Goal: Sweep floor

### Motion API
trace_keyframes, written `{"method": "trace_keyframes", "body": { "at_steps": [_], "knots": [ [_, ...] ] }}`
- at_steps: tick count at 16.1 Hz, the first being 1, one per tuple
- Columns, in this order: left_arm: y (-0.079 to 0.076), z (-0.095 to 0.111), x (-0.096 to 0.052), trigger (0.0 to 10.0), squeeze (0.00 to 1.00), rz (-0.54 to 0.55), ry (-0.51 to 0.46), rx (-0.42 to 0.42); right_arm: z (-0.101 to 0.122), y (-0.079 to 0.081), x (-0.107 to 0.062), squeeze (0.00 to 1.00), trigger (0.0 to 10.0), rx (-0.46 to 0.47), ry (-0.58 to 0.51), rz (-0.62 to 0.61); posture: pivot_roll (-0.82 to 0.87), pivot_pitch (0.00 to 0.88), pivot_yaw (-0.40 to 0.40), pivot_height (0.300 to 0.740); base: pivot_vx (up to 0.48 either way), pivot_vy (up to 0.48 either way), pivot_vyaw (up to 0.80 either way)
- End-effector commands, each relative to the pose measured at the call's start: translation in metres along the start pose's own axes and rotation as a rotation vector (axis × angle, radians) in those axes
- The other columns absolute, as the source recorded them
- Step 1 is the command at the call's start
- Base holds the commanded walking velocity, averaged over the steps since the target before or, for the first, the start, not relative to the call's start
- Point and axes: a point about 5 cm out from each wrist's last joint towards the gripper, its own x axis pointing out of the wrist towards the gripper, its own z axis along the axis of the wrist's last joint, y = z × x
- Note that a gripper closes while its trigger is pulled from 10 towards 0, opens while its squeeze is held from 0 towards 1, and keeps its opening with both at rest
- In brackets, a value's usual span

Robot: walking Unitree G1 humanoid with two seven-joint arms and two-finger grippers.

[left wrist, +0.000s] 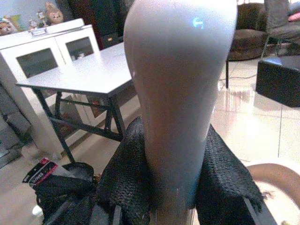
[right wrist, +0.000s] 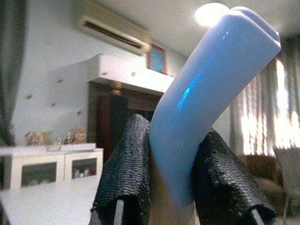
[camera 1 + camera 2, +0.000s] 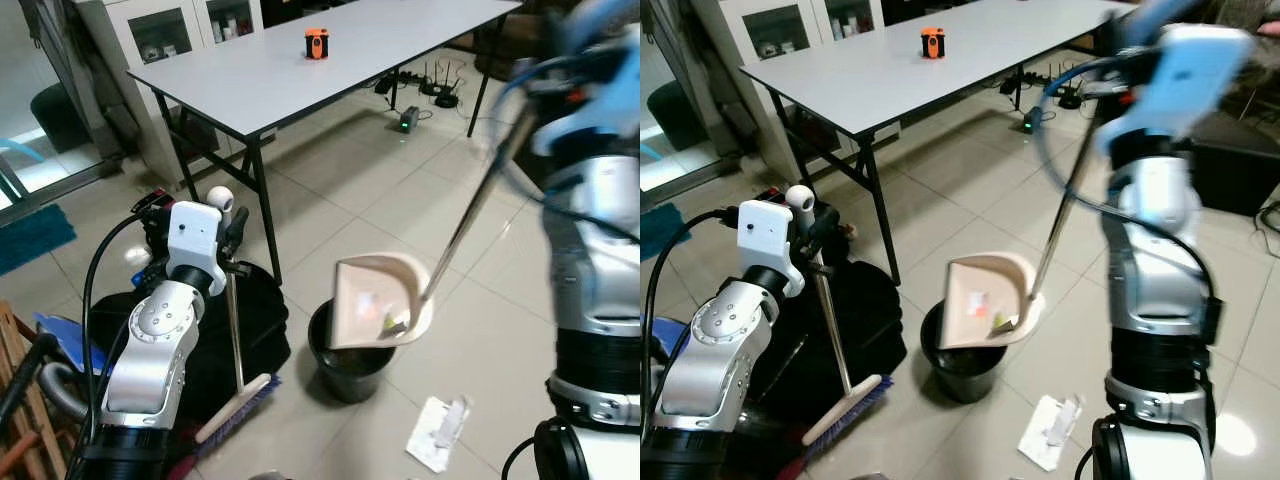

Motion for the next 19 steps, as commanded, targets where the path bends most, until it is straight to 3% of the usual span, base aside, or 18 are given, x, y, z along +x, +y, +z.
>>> {"method": "trace_keyframes", "body": {
  "at_steps": [1, 6, 9, 13, 15, 17, 19],
  "knots": [
    [0.003, 0.004, -0.002, 10.0, 0.00, 0.018, -0.021, 0.018, 0.011, 0.010, 0.006, 0.00, 10.0, -0.041, -0.083, 0.059, -0.11, 0.000, 0.041, 0.740, 0.000, 0.000, 0.00],
    [0.004, 0.004, -0.001, 10.0, 0.00, 0.033, -0.020, 0.018, 0.000, 0.045, 0.003, 0.00, 10.0, -0.063, -0.157, 0.194, -0.10, 0.000, 0.038, 0.740, 0.000, 0.000, 0.00],
    [0.004, 0.005, -0.002, 10.0, 0.00, 0.028, -0.023, 0.020, -0.010, 0.089, -0.004, 0.00, 10.0, -0.086, -0.233, 0.362, -0.09, 0.000, 0.038, 0.740, 0.000, 0.000, 0.00],
    [0.007, 0.007, -0.003, 10.0, 0.00, 0.046, -0.026, 0.023, -0.015, 0.119, -0.011, 0.00, 10.0, -0.121, -0.304, 0.491, -0.07, 0.000, 0.025, 0.740, 0.000, 0.000, 0.00],
    [0.009, 0.007, -0.005, 10.0, 0.00, 0.059, -0.022, 0.024, -0.019, 0.136, -0.017, 0.00, 10.0, -0.122, -0.325, 0.563, -0.06, 0.000, 0.019, 0.740, 0.000, 0.000, 0.00],
    [0.010, 0.006, -0.006, 10.0, 0.00, 0.065, -0.018, 0.024, -0.030, 0.160, -0.035, 0.00, 10.0, -0.133, -0.308, 0.718, -0.06, 0.000, 0.018, 0.740, 0.000, 0.000, 0.00],
    [0.010, 0.006, -0.005, 10.0, 0.00, 0.065, -0.018, 0.023, -0.035, 0.172, -0.044, 0.00, 10.0, -0.206, -0.327, 0.812, -0.07, 0.000, 0.024, 0.740, 0.000, 0.000, 0.00]
  ]
}}
